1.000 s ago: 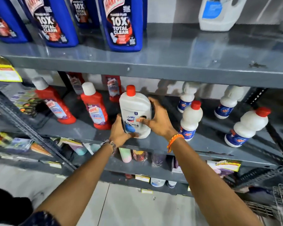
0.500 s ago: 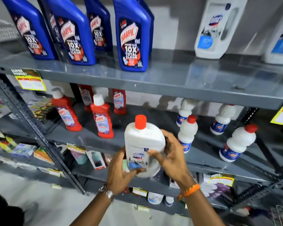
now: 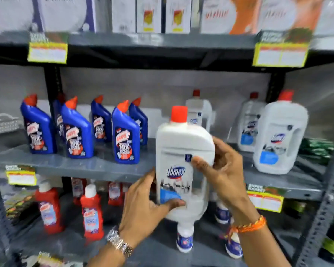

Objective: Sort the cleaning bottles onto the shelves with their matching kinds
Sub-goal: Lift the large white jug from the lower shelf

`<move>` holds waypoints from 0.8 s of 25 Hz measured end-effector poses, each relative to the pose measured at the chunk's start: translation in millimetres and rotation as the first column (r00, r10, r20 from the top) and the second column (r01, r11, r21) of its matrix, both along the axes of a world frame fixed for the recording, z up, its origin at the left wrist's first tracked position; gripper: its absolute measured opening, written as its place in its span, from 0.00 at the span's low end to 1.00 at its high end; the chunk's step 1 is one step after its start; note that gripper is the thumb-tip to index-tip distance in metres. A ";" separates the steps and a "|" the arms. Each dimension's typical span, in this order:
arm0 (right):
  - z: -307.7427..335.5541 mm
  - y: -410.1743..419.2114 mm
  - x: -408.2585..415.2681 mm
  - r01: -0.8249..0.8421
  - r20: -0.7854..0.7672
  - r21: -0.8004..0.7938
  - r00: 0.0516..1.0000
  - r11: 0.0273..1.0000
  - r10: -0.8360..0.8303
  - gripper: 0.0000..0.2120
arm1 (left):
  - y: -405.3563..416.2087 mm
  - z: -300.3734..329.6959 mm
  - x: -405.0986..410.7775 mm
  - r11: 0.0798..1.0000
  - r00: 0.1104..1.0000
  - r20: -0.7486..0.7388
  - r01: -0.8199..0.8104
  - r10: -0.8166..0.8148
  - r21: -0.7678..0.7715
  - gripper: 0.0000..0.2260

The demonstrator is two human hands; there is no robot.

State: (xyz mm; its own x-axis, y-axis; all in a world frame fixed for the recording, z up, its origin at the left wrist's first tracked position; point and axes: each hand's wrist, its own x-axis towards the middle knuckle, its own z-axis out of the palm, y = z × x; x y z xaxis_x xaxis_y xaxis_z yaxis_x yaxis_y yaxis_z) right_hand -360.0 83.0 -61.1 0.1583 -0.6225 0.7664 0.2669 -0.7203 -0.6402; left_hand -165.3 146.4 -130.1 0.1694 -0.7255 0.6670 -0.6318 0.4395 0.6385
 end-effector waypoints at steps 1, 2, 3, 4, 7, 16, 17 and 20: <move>19.6 -12.5 -6.5 0.021 0.008 -0.027 1.000 0.999 -0.020 0.24 | -12.5 20.5 -7.8 1.000 1.000 0.005 0.004 -0.004 -0.014 0.34; 35.3 -26.2 -10.8 0.036 0.007 -0.041 0.999 0.999 -0.036 0.23 | -25.7 37.0 -14.2 1.000 1.000 0.017 0.009 -0.009 -0.017 0.34; 47.6 -40.5 -15.1 0.046 0.004 -0.045 0.999 0.998 -0.046 0.21 | -39.7 51.7 -20.6 1.000 0.999 0.042 0.006 -0.005 -0.010 0.34; 58.0 -55.3 -20.4 0.051 0.003 -0.046 0.999 0.998 -0.051 0.20 | -54.2 65.4 -27.0 1.000 0.997 0.079 -0.008 0.008 0.000 0.35; 70.6 -98.8 -28.3 0.063 0.005 -0.013 0.998 0.998 -0.063 0.17 | -97.5 88.7 -41.1 0.997 0.985 0.167 -0.061 0.052 0.048 0.37; 50.6 -169.6 -32.6 0.118 -0.058 0.180 0.992 0.977 -0.110 0.17 | -171.2 75.8 -48.9 0.976 0.974 0.217 -0.104 0.061 0.191 0.37; 48.4 -171.0 -34.4 0.116 -0.064 0.196 0.992 0.974 -0.105 0.20 | -174.0 74.6 -48.5 0.977 0.981 0.186 -0.093 0.057 0.194 0.37; 28.9 -172.2 -49.0 0.214 -0.249 0.210 0.955 0.954 -0.159 0.27 | -179.0 69.8 -48.3 0.978 0.994 0.099 -0.066 0.047 0.198 0.38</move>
State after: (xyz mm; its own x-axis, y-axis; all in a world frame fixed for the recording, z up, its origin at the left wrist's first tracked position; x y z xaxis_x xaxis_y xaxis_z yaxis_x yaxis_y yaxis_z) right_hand -409.0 -89.2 -32.3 0.1750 -0.8137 0.5543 -0.0299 -0.5672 -0.8231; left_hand -213.6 -32.6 -60.2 0.1581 -0.8373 0.5234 -0.7131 0.2698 0.6470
